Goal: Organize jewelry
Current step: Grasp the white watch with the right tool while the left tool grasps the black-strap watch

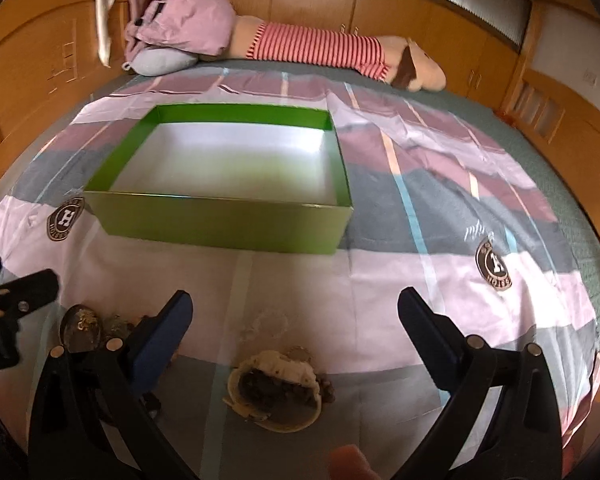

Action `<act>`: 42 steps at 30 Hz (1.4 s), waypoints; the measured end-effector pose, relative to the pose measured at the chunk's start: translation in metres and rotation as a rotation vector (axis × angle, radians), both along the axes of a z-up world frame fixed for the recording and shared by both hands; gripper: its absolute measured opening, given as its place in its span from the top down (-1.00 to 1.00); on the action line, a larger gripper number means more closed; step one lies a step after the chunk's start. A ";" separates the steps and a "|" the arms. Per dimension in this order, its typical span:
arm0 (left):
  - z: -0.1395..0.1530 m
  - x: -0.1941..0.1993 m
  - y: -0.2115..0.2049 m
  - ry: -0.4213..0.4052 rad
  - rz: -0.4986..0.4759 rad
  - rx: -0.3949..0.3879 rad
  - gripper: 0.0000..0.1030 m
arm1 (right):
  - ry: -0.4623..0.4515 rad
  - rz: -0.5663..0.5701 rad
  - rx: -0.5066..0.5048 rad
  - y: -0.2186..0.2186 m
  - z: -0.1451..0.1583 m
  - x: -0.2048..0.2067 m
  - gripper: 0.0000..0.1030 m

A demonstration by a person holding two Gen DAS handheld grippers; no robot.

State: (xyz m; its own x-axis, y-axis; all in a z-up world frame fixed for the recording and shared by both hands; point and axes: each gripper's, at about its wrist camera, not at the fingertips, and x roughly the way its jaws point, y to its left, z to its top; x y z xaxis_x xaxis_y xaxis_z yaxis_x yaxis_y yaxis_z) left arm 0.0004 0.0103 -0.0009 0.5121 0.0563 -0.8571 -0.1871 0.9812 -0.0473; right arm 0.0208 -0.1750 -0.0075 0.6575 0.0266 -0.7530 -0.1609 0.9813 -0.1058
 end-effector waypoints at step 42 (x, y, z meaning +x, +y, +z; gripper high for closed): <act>-0.058 0.025 0.006 0.261 -0.150 -0.198 0.75 | 0.256 0.066 0.146 -0.028 -0.028 0.015 0.69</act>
State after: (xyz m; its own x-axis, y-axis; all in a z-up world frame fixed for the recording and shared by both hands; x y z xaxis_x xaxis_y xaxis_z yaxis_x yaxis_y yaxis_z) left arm 0.0257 0.0161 -0.0593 0.2643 -0.1828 -0.9470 -0.0724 0.9754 -0.2084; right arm 0.0355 -0.2032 -0.0358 0.4398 0.1836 -0.8791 -0.2282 0.9696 0.0883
